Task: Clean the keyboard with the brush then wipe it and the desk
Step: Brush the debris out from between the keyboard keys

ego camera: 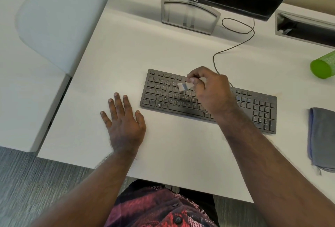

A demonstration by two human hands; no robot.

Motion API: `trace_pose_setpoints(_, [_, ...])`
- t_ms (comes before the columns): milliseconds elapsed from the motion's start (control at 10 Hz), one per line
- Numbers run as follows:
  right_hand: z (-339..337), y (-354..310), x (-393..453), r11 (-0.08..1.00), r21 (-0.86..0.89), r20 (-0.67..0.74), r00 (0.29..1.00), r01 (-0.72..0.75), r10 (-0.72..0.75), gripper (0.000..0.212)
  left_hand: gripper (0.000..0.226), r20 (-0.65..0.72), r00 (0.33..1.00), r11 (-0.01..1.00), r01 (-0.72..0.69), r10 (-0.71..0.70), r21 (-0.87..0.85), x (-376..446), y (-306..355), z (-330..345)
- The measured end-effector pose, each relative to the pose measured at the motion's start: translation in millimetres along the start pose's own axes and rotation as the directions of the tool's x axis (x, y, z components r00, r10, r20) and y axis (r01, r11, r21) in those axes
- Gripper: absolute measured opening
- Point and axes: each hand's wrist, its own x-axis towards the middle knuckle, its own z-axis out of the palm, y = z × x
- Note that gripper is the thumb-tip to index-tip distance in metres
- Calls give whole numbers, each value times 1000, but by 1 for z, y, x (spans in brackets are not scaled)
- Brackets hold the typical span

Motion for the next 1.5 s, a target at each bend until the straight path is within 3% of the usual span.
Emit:
trace_pose_setpoints(200, [9,-2,-5,999,-21,132,990,45,-42,10,72,-3,1000,1000,1,-1,-6,0,0,0])
trace_pose_setpoints(300, [1,1,-1,996,-91,99,995,-18,27,10,72,-5,1000,1000,-2,2,-5,0,0,1])
trace_pose_setpoints(400, [-3,-4,-1,995,-96,82,997,5,3,10,72,-11,1000,1000,3,-3,-7,1,0,1])
trace_pose_setpoints(500, [4,-8,-7,997,-52,173,984,51,-41,10,72,-8,1000,1000,1,-1,-9,0,0,1])
trace_pose_setpoints(700, [-6,-2,-3,990,-143,53,998,-10,18,11,72,-6,1000,1000,0,0,-7,0,0,1])
trace_pose_setpoints(900, [-7,-1,-13,995,-85,214,976,57,-37,14,72,-3,1000,1000,-5,4,-10,0,0,0])
trace_pose_setpoints(1000, [-10,4,-11,995,-101,104,994,-9,19,13,72,-6,1000,1000,-5,5,-11,0,0,0])
trace_pose_setpoints(1200, [-5,-7,-20,996,-75,128,991,53,-43,11,72,-3,1000,1000,-7,7,-2,0,-1,1])
trace_pose_setpoints(1500, [5,-21,-13,982,-172,175,979,-78,108,16,72,-3,1000,1000,2,-2,-17,0,1,-1])
